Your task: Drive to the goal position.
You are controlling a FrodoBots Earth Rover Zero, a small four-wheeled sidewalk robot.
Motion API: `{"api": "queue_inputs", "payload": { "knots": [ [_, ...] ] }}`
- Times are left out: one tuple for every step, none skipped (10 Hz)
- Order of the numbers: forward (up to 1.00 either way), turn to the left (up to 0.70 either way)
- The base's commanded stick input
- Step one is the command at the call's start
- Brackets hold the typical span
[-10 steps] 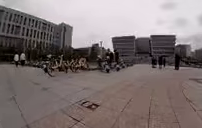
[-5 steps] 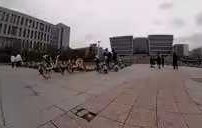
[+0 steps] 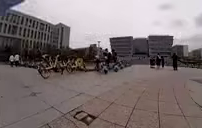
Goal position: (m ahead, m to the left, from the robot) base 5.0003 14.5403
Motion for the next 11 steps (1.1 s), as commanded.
{"api": "queue_inputs", "payload": {
  "knots": [
    [0.00,-0.60],
    [0.00,-0.60],
    [0.00,-0.60],
    [0.00,-0.60],
    [0.00,-0.60],
    [0.00,-0.60],
    [0.00,-0.60],
    [0.00,-0.60],
    [0.00,-0.55],
    [0.00,-0.22],
    [0.00,0.00]
  ]
}}
